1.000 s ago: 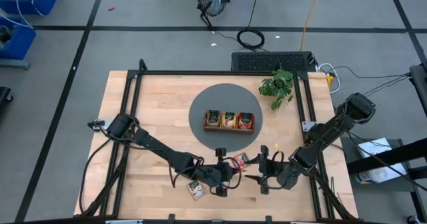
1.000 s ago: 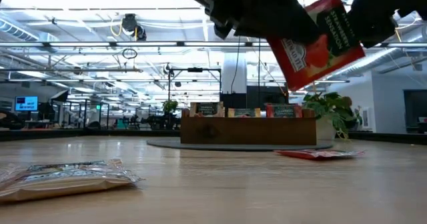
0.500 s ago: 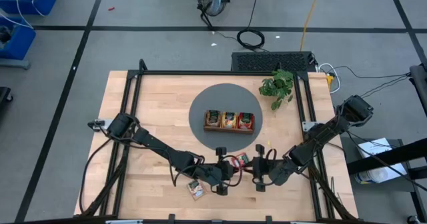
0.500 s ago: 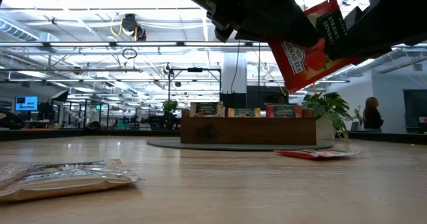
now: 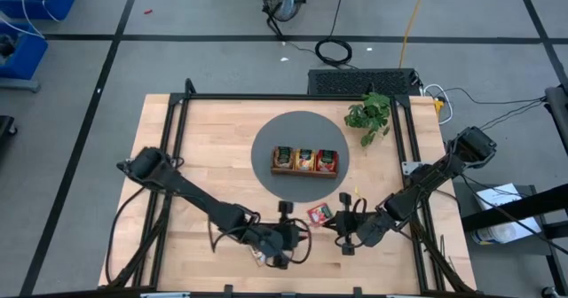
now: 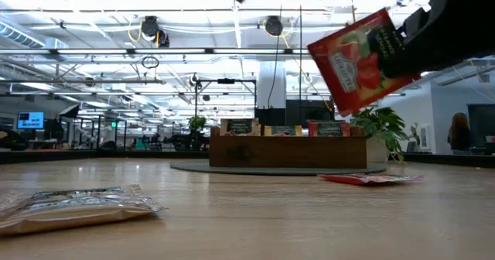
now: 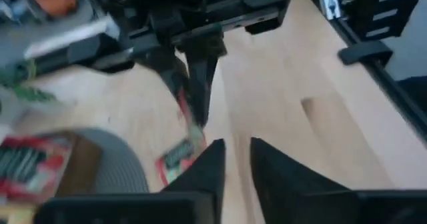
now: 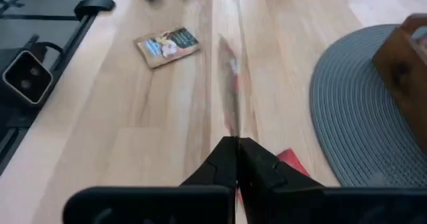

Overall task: Pick & Place Tea
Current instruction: Put the top red tea bag into the right slot of the wooden organizer

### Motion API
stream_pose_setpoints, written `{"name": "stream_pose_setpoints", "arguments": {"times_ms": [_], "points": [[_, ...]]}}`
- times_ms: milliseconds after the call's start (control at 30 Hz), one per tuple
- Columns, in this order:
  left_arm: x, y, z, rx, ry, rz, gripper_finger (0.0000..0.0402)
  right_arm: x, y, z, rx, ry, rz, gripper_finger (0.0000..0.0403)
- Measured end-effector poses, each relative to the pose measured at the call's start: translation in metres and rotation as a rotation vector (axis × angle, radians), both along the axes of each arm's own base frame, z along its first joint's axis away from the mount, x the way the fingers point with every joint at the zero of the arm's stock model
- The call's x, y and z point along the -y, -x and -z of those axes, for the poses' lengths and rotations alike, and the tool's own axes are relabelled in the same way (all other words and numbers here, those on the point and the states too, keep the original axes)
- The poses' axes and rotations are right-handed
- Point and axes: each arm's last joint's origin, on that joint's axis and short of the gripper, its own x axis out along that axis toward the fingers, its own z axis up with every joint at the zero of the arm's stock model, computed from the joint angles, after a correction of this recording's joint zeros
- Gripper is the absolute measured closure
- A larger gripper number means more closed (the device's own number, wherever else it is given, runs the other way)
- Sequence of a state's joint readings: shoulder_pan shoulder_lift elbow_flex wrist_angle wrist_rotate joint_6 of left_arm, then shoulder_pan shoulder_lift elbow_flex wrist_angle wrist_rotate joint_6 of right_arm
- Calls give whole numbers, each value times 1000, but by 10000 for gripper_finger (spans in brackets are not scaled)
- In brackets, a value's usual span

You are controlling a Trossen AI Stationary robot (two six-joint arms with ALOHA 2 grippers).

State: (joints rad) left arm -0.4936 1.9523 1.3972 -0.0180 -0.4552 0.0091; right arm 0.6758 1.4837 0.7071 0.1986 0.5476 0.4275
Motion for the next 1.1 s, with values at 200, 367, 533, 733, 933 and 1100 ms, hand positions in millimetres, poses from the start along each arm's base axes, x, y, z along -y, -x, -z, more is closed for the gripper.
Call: {"name": "stream_pose_setpoints", "arguments": {"times_ms": [200,367,533,733,933,1100], "points": [[5,37,-8,-217,76,-81,282,2,1,1,-33,-29,1,403],[27,69,31,-275,58,-108,294,15,-7,-7,-108,-120,4,403],[33,93,72,-179,85,-36,327,39,-23,-26,-292,-87,112,403],[30,105,90,-39,121,102,390,66,-36,-58,-424,-31,197,403],[31,110,92,-11,171,201,392,78,-39,-67,-511,-90,183,403],[31,108,89,23,188,201,396,77,-32,-63,-598,-117,201,403]]}}
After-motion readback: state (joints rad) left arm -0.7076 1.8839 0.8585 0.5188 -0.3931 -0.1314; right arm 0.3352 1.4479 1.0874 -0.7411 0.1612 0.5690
